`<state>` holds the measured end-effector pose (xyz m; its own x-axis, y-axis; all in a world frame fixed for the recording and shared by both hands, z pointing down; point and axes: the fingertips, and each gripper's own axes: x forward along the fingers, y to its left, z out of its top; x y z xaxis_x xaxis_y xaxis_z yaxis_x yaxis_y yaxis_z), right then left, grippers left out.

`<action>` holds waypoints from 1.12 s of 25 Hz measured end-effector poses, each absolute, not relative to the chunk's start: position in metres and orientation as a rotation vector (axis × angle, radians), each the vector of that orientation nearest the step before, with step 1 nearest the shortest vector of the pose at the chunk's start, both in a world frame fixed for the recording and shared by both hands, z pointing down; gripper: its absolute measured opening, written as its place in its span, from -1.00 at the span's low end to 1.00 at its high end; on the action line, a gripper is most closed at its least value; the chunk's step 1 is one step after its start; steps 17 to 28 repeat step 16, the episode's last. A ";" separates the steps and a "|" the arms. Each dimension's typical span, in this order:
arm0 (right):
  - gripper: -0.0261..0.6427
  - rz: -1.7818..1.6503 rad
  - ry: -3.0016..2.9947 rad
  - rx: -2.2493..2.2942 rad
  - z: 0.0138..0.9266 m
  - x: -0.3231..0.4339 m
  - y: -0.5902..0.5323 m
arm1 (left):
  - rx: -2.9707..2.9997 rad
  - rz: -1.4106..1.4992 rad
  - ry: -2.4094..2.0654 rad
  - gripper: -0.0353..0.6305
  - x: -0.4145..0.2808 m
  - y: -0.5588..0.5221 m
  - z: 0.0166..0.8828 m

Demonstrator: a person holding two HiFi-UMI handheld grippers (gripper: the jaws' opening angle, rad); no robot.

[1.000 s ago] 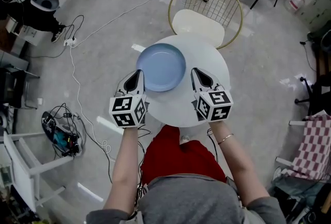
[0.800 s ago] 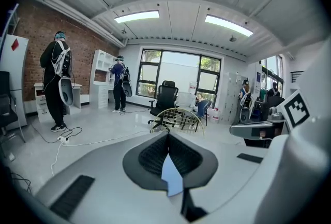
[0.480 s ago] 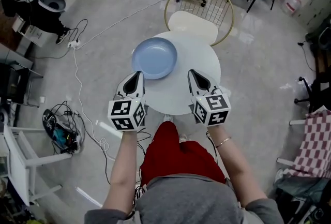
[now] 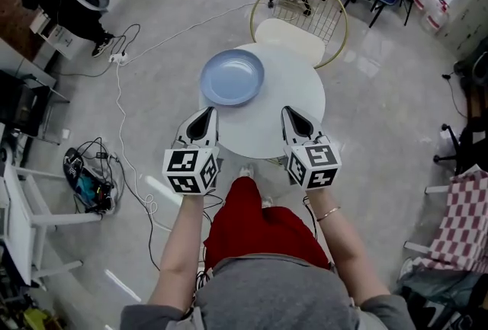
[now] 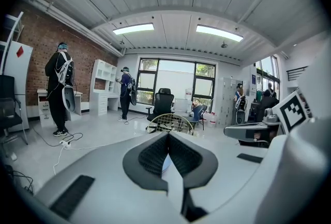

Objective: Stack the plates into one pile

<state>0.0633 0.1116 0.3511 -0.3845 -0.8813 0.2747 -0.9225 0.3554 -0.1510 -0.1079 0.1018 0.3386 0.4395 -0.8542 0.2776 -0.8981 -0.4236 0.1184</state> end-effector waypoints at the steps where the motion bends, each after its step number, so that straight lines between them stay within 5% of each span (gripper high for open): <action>1: -0.84 0.424 -2.463 1.649 0.351 0.063 0.114 | 2.445 0.257 -1.524 -0.85 -0.108 0.105 0.338; 28: -0.84 0.464 -2.518 1.640 0.346 0.068 0.127 | 2.400 0.222 -1.545 -0.85 -0.106 0.120 0.339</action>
